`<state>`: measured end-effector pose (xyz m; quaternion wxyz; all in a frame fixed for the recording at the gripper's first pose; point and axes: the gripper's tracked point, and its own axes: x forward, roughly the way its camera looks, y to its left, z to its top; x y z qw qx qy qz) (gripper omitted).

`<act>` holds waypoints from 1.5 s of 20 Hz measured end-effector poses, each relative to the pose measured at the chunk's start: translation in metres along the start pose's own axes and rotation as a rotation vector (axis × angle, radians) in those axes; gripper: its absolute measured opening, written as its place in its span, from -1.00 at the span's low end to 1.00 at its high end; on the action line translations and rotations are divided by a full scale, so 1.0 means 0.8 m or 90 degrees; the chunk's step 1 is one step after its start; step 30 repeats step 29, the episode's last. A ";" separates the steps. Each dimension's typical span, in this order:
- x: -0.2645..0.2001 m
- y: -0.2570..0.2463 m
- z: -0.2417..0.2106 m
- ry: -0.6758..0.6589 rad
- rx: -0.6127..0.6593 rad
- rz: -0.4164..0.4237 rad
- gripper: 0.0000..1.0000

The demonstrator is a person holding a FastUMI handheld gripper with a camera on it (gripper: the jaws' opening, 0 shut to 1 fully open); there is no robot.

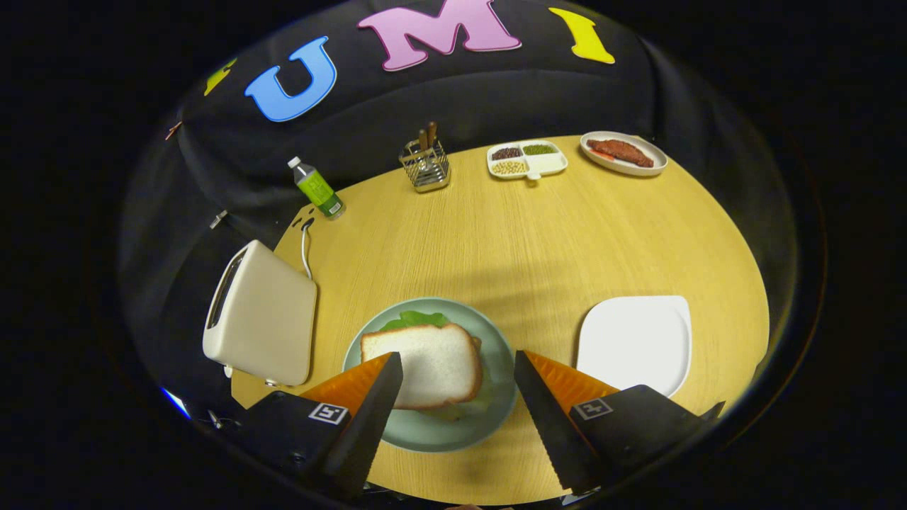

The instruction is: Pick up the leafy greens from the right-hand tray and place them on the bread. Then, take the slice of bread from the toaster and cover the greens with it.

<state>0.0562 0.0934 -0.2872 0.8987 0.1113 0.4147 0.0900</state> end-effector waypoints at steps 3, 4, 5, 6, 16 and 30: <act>-0.065 -0.028 0.057 -0.095 -0.039 -0.038 0.97; -0.090 -0.036 0.079 -0.134 -0.052 -0.051 0.97; -0.115 -0.044 0.101 -0.174 -0.064 -0.066 0.97; -0.142 -0.053 0.122 -0.214 -0.075 -0.081 0.97; -0.359 -0.124 0.253 -0.480 -0.055 -0.155 0.96; -0.432 -0.160 0.279 -0.525 -0.055 -0.119 0.96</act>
